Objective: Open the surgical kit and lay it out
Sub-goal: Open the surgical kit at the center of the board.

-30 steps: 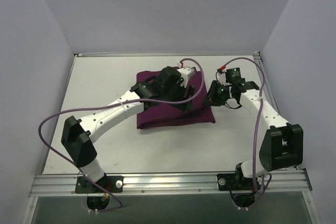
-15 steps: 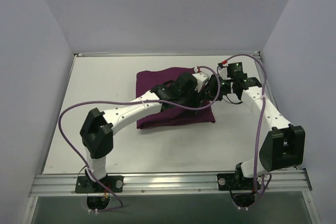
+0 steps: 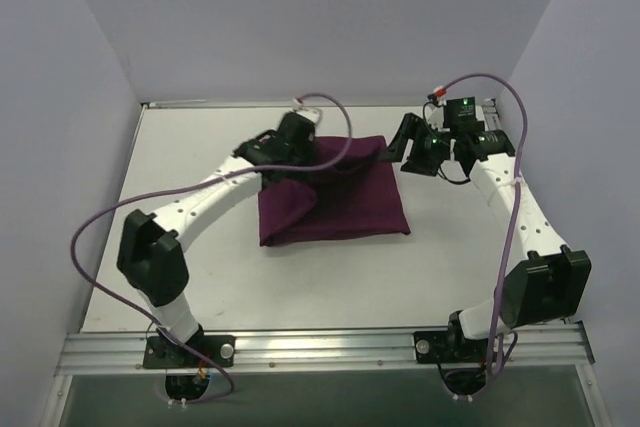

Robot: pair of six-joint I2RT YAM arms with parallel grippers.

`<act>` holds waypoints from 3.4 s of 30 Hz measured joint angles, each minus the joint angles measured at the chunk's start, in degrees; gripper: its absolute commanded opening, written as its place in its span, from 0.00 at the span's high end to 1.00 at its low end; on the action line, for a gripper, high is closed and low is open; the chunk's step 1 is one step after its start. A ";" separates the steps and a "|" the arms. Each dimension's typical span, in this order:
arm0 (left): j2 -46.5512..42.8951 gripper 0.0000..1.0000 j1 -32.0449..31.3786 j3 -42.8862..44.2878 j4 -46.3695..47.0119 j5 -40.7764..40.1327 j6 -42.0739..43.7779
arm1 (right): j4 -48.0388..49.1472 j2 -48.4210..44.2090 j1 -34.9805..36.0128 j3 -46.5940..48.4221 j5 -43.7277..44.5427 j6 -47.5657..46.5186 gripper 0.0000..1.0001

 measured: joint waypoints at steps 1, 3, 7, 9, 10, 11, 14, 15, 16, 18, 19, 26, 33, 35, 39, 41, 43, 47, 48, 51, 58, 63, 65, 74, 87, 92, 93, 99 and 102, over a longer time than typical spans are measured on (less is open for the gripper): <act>-2.95 0.98 3.15 -1.49 -1.01 -0.92 -0.57 | -0.15 0.00 0.00 0.87 1.14 -1.01 0.34; -9.22 0.98 9.90 -4.55 -2.38 -2.69 -1.62 | -0.52 0.13 0.26 2.03 2.80 -2.73 0.34; -22.88 0.98 24.17 -10.78 -5.46 -9.73 -3.91 | -0.87 2.25 2.69 3.04 4.76 -5.09 0.35; -28.13 0.93 29.92 -13.73 -7.76 -11.96 -5.18 | -0.79 4.35 6.80 3.34 5.44 -5.84 0.35; -30.56 0.64 33.05 -15.52 -8.66 -12.46 -5.79 | -0.48 5.55 9.33 3.50 5.77 -6.14 0.35; -32.44 0.54 36.41 -17.16 -9.97 -12.81 -6.16 | -0.04 6.78 12.24 3.65 5.88 -6.56 0.35; -35.23 0.33 45.70 -22.05 -12.87 -13.33 -8.31 | 0.37 10.78 20.33 5.29 6.27 -7.93 0.35; -35.47 0.30 47.28 -23.43 -13.57 -13.14 -8.90 | 0.37 12.35 22.64 6.36 6.45 -8.61 0.35; -35.47 0.26 48.02 -24.76 -14.03 -12.59 -9.60 | 0.52 13.77 24.76 7.56 6.49 -9.16 0.35; -35.10 0.10 48.28 -26.95 -15.15 -11.28 -10.67 | 1.22 16.26 27.65 9.31 6.49 -10.14 0.35; -34.80 0.09 48.26 -27.63 -15.91 -10.60 -11.61 | 1.38 17.42 28.52 10.16 6.29 -10.27 0.35; -34.29 0.06 48.11 -29.88 -15.69 -0.98 -14.05 | 3.34 24.61 29.55 14.03 5.64 -10.80 0.15; -34.05 0.11 45.77 -31.87 -14.56 7.98 -14.34 | 5.79 31.17 32.74 18.43 4.90 -8.48 0.24; -34.12 0.11 45.18 -31.89 -14.51 9.01 -14.34 | 6.47 32.41 34.47 18.86 5.33 -7.45 0.25; -34.73 0.11 45.00 -31.89 -14.53 10.19 -14.25 | 6.95 33.35 37.09 18.86 6.12 -5.25 0.27; -34.93 0.11 45.00 -31.89 -14.53 10.64 -14.12 | 7.37 33.62 37.90 18.86 6.16 -4.31 0.27; -34.95 0.11 44.98 -31.89 -14.56 11.19 -14.10 | 7.52 33.73 38.25 18.88 6.51 -3.67 0.27; -35.10 0.11 44.98 -31.89 -14.53 11.85 -14.10 | 8.07 33.77 38.51 18.97 7.13 -2.27 0.29; -35.15 0.11 44.98 -31.89 -14.51 12.00 -14.10 | 7.96 33.92 38.53 19.19 7.19 -1.99 0.30; -35.15 0.11 44.98 -31.89 -14.53 12.39 -14.08 | 8.13 35.21 38.53 20.81 7.69 -1.22 0.35; -35.15 0.11 44.98 -31.89 -14.53 12.68 -13.64 | 6.75 39.76 38.60 26.27 9.42 -0.28 0.42; -35.10 0.11 44.98 -31.89 -14.51 12.72 -13.03 | 4.39 41.11 38.69 28.81 10.67 -0.42 0.39; -35.01 0.11 44.98 -31.89 -14.51 12.72 -12.92 | 3.98 41.48 38.82 29.79 10.82 -0.68 0.39; -33.94 0.11 44.98 -31.87 -14.38 13.16 -12.81 | 1.68 42.99 40.37 32.02 11.37 -2.23 0.38; -33.16 0.11 44.98 -31.87 -14.08 13.31 -12.61 | -0.55 43.56 41.44 33.16 12.81 -3.26 0.51; -32.83 0.11 44.98 -31.87 -14.05 13.33 -12.50 | -1.73 45.00 41.48 35.95 13.70 -4.17 0.80; -32.83 0.11 44.98 -31.87 -14.05 13.33 -12.44 | -1.88 45.05 41.48 36.17 13.84 -4.17 0.81; -32.83 0.11 44.98 -31.87 -14.05 13.33 -12.09 | -3.72 44.98 41.09 36.65 16.83 -4.79 1.00; -32.79 0.11 44.98 -31.87 -14.03 13.33 -11.98 | -6.12 44.15 40.57 36.59 20.85 -5.33 1.00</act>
